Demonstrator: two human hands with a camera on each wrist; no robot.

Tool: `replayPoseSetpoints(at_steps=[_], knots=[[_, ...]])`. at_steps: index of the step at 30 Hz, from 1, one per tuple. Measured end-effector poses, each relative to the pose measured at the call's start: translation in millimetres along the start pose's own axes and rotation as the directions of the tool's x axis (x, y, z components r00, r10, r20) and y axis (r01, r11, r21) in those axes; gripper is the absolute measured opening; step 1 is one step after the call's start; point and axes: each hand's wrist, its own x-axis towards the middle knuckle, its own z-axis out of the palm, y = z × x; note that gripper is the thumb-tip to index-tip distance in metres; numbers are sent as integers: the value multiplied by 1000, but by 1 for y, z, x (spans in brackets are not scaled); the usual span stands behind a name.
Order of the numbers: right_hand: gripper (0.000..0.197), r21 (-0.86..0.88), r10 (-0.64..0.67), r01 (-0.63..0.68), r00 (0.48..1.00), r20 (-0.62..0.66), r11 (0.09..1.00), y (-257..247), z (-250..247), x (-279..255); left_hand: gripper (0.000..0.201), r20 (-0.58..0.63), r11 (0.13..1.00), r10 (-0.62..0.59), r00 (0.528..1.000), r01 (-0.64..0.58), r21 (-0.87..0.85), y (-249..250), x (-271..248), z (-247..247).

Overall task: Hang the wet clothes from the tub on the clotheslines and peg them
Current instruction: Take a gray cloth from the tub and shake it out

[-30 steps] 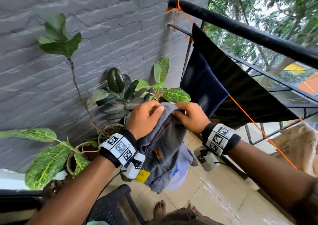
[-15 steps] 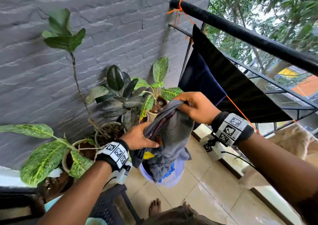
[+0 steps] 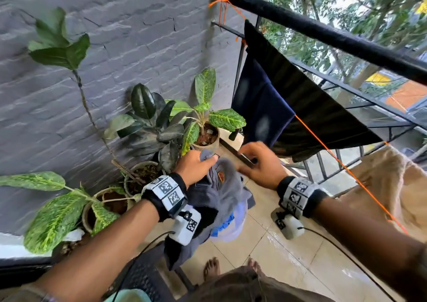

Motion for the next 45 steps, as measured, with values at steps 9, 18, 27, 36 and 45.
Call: replayPoseSetpoints(at_steps=[9,18,27,36,45], knots=[[80,369,1,-140,936,352,919,-13,53,-68,20,4,937,-126,992,120,-329,9,7,9],[62,-29,-247,248,969,9,968,-29,20,-38,53,173,920,-126,977,181,-348,38,3,6],[59,-56,-167,161,979,-117,985,-50,-4,-21,25,311,816,-121,943,273,-509,52,2,7],[32,-259,-134,90,978,-159,962,-46,-36,1,27,190,798,-75,979,173,-578,45,-12,8],[24,-41,189,-223,898,-397,974,-47,-92,27,99,250,965,-169,953,108,241,-96,-66,90]])
